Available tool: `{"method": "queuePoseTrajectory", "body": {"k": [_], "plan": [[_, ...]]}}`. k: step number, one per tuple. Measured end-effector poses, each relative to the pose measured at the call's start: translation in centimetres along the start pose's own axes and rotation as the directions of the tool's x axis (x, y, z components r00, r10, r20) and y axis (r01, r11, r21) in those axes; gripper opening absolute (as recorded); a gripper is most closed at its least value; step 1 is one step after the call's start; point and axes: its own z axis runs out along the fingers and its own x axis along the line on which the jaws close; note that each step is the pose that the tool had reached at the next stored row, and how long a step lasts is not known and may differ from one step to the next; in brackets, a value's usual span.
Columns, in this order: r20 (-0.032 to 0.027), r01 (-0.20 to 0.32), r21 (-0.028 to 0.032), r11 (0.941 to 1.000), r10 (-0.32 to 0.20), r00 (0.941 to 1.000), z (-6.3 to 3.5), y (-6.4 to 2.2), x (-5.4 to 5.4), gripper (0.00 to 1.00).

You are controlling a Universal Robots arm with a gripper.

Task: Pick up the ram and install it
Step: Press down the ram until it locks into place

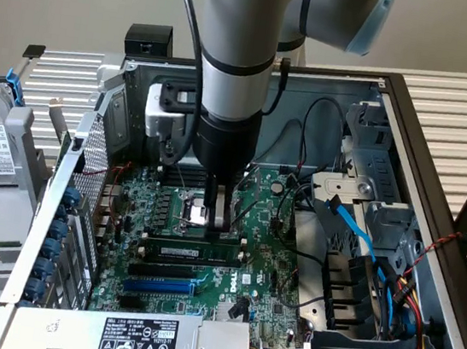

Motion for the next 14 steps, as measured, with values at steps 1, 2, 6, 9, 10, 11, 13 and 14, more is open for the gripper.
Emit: {"method": "queuePoseTrajectory", "body": {"k": [1,2,6,9,10,11,13,14], "plan": [[0.0,0.0,0.0005,1.0,0.0,1.0,0.02,0.48,0.0,0.12],[0.0001,0.0,0.0008,1.0,0.0,1.0,0.04,0.92,0.0,0.12],[0.0,0.0,0.0007,1.0,0.0,1.0,0.1,2.75,-0.1,0.12],[0.0,0.0,0.0008,1.0,0.0,1.0,0.16,4.12,-0.1,0.12],[-0.0001,0.0,0.0007,1.0,0.0,1.0,0.17,4.57,-0.2,0.12],[-0.0001,0.0,0.0008,1.0,0.0,1.0,0.19,5.01,-0.2,0.12],[0.0,0.0,0.0007,1.0,0.0,1.0,0.2,5.29,-0.2,0.12],[0.0,0.0,0.0008,1.0,0.0,1.0,0.21,5.29,-0.2,0.12]]}}
